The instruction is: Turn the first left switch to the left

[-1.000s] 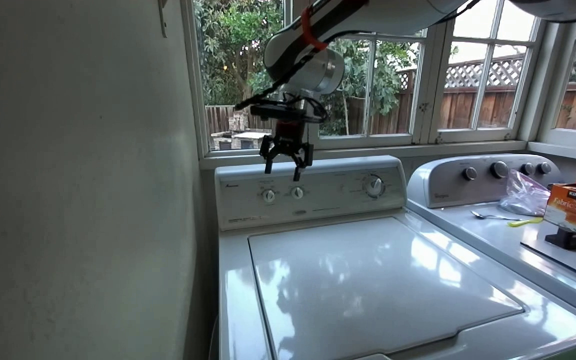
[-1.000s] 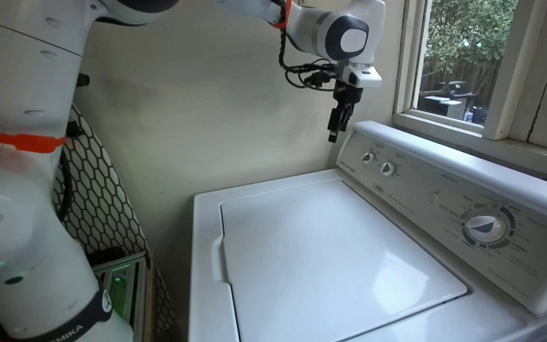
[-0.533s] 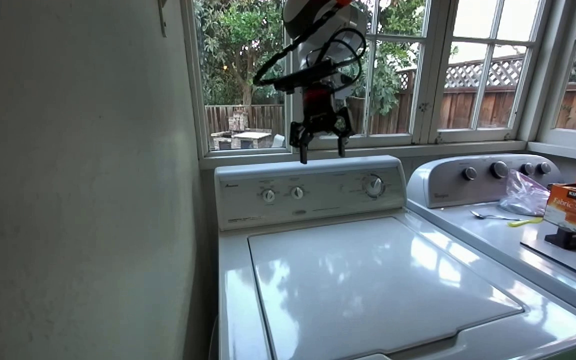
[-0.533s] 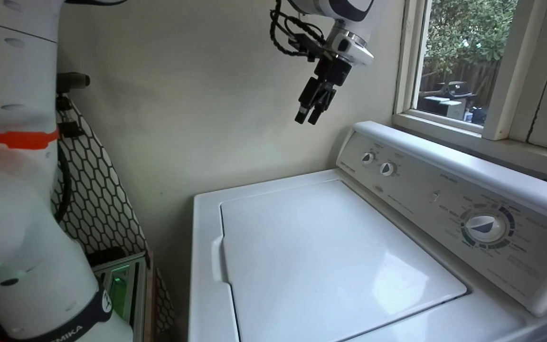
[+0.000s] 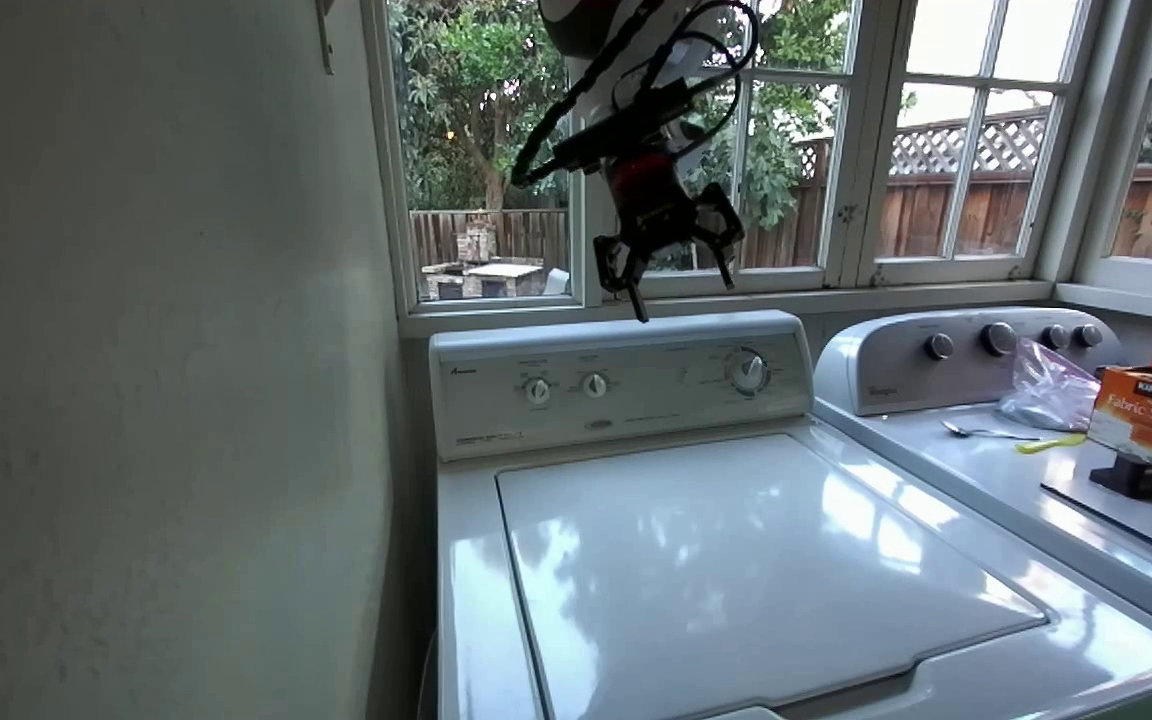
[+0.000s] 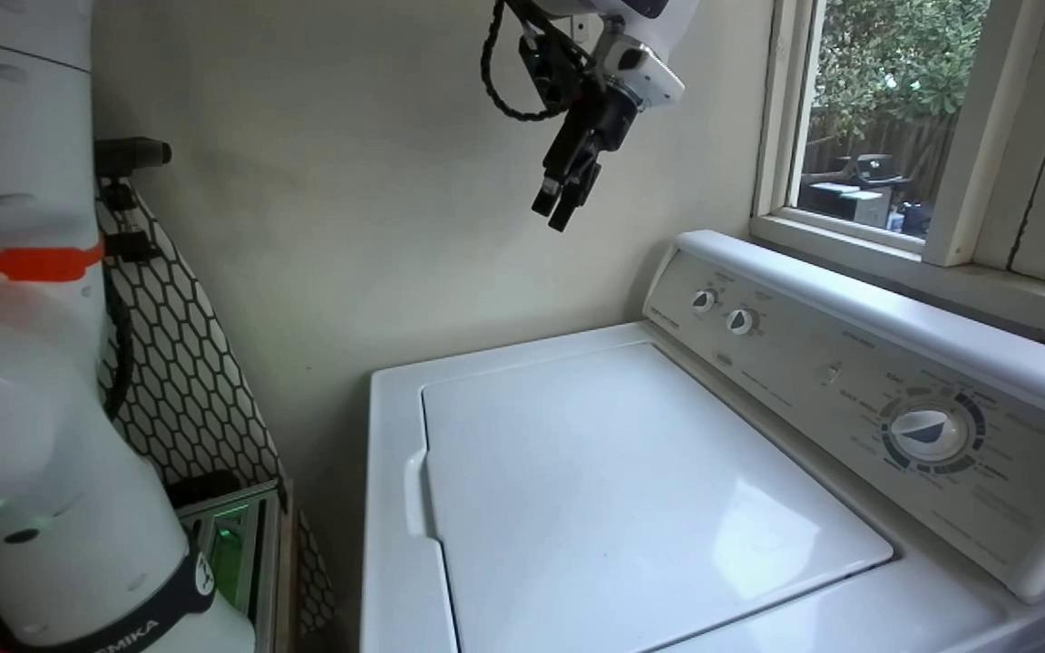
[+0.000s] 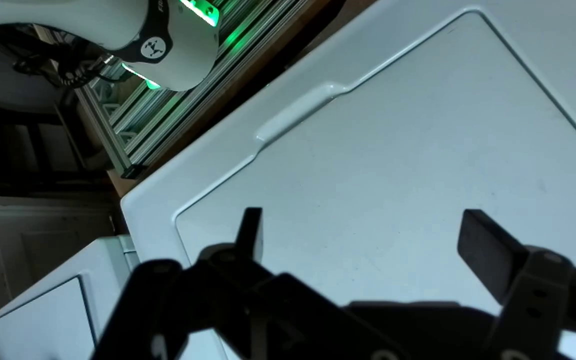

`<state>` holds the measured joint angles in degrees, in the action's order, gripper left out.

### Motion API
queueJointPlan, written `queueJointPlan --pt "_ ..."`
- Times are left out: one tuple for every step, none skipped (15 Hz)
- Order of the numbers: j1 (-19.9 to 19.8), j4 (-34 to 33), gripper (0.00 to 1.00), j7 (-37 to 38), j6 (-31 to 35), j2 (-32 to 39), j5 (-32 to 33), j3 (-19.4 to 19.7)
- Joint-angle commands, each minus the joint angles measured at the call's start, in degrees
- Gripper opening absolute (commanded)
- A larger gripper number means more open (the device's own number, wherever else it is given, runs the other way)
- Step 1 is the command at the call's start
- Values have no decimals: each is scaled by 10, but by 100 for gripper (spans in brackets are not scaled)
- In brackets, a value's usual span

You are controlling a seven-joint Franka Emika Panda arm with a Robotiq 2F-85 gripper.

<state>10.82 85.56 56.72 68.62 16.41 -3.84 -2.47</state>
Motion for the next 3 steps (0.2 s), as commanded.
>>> queueJointPlan --pt "-3 -2 100 1 -2 2 0 -2" --pt "-5 -3 100 1 -2 4 0 -1" --pt "-6 -3 100 1 -2 4 0 0"
